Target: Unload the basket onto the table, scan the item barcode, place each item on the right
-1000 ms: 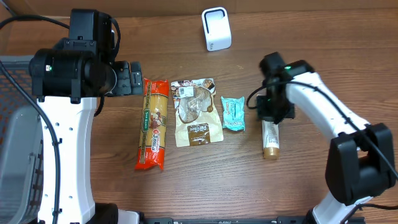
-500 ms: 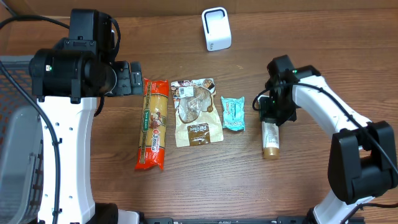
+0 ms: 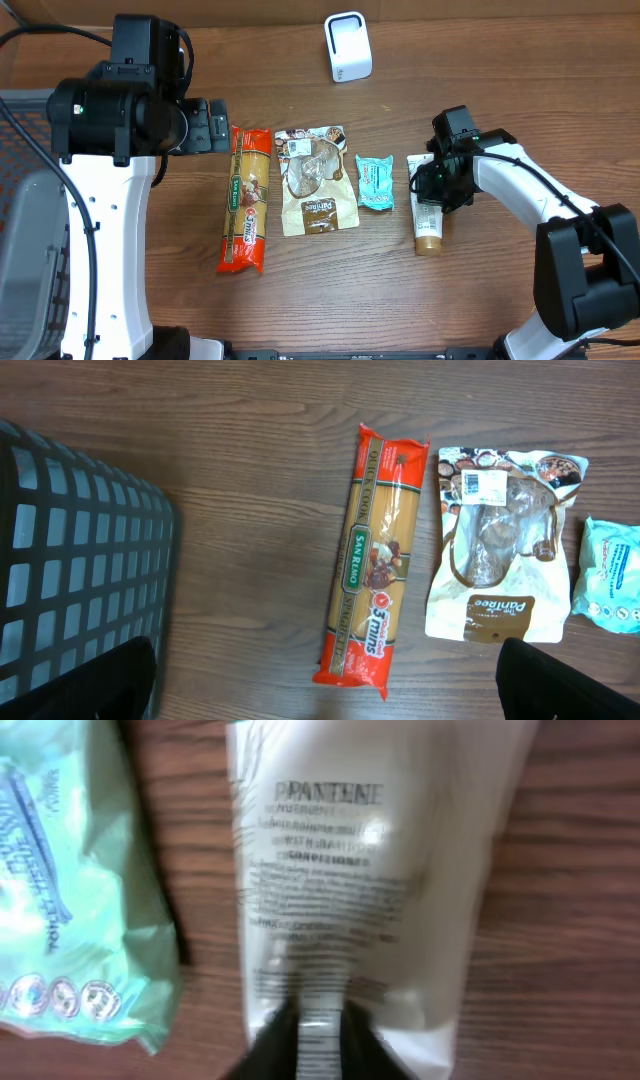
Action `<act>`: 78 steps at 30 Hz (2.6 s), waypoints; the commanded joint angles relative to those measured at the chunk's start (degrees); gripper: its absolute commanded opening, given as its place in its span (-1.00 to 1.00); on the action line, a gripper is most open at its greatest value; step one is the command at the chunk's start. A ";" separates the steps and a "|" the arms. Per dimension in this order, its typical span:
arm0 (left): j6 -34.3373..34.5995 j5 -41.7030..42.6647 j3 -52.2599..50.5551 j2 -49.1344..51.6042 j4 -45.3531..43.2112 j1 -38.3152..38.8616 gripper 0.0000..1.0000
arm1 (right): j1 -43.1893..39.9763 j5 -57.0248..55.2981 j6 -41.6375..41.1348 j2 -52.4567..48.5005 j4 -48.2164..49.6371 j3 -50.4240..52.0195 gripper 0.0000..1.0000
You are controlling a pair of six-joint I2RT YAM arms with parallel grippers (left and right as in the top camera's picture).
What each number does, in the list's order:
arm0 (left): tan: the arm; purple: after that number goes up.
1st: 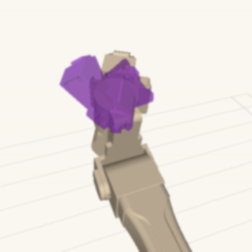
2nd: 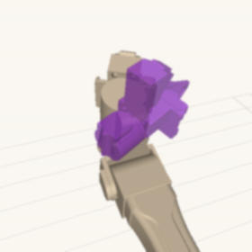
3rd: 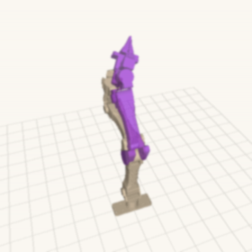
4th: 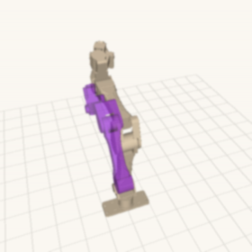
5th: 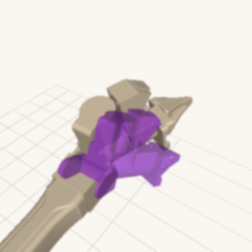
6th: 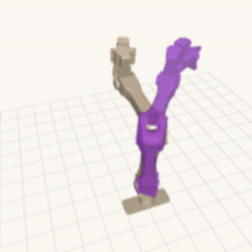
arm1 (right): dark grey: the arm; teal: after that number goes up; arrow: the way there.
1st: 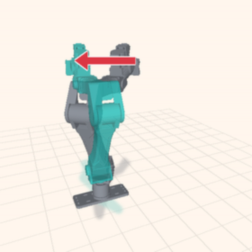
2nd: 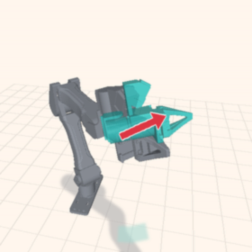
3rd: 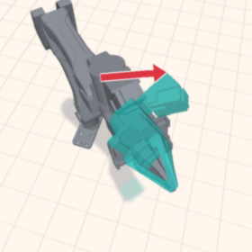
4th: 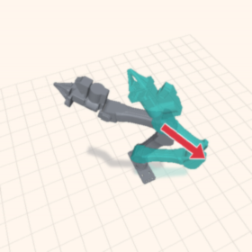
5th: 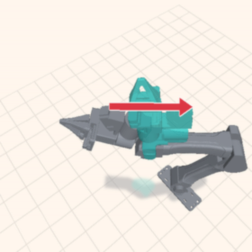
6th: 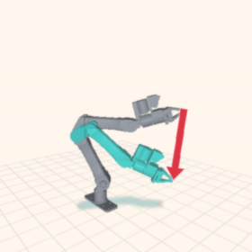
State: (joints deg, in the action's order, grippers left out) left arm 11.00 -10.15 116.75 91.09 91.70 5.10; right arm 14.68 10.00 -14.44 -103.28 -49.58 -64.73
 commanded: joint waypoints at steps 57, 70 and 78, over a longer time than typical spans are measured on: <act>1.01 -0.74 -0.11 -0.24 -0.07 -0.31 1.00 | -15.26 -10.34 2.14 4.17 0.28 3.91 0.47; 1.01 -0.74 -0.11 -0.24 -0.07 -0.31 0.99 | -13.99 -13.44 3.21 3.43 1.57 -11.43 0.28; 1.01 -0.74 -0.11 -0.24 -0.07 -0.31 0.99 | -13.64 -17.05 -5.81 -3.23 4.35 -11.41 -0.81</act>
State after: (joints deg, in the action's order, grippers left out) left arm 11.00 -10.15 116.71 91.09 91.70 5.10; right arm 0.58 -5.32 -16.27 -103.81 -45.50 -75.79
